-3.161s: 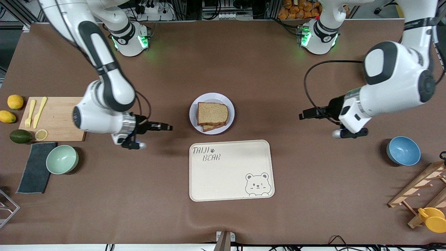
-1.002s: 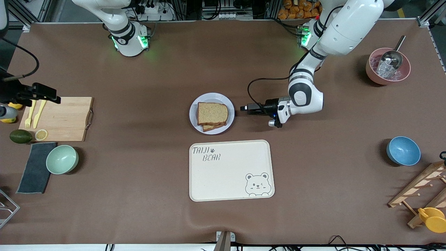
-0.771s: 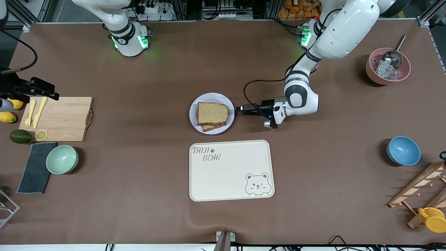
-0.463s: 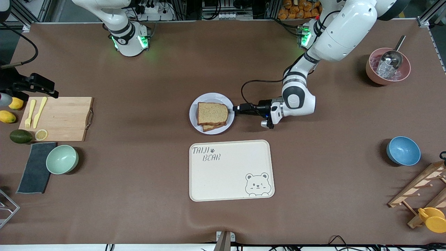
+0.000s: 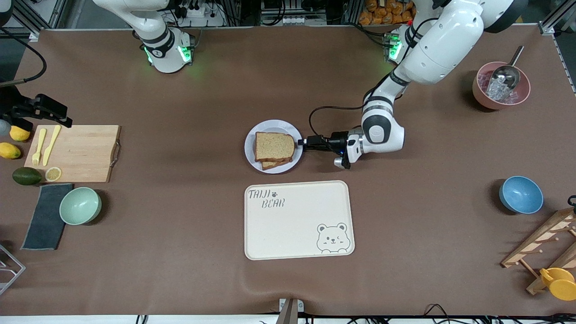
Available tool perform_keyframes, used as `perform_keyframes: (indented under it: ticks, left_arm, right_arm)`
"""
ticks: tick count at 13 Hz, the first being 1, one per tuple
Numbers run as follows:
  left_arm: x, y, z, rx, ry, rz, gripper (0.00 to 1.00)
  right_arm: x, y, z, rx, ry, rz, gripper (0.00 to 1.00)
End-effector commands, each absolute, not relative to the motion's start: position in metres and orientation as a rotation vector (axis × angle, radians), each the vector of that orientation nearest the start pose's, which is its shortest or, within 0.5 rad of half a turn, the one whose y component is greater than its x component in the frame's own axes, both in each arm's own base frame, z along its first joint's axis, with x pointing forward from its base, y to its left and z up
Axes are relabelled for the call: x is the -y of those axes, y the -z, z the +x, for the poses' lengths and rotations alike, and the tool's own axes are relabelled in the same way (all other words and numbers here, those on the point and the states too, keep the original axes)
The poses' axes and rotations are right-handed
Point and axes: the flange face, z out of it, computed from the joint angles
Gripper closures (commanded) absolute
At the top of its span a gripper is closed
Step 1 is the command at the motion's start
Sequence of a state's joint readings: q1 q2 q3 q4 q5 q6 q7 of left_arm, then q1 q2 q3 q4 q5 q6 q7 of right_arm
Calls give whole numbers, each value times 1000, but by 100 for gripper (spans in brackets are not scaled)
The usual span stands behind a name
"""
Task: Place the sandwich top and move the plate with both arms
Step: 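Reach the left gripper to the plate rim and grip it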
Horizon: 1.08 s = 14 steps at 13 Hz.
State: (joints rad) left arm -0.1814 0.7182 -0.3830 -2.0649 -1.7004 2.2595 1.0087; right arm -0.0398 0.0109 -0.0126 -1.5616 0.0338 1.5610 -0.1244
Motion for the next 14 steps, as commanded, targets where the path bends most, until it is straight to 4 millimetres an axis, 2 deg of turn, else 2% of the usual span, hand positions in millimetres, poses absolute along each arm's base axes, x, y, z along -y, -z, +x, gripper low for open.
perform_keyframes:
  ticks: [1,4,8,9,11,14]
  left_arm:
    - [334,-83,442,-65,179,1906,51]
    - [332,-81,442,-40,162,1908,67]
    - [334,-69,442,-39,154,1901,80]
    - [335,-68,444,-41,154,1899,87]
    - [335,-66,444,-39,152,1898,100]
    - [330,-66,448,48,64,1893,100]
  right_arm:
    - [29,-635,557,87,21,-3126,0]
    - [26,-639,559,99,35,-3131,0]
    - [23,-647,559,115,50,-3174,0]
    - [28,-650,559,100,57,-3173,0]
    - [21,-645,561,117,40,-3172,0]
    - [25,-645,559,107,16,-3172,0]
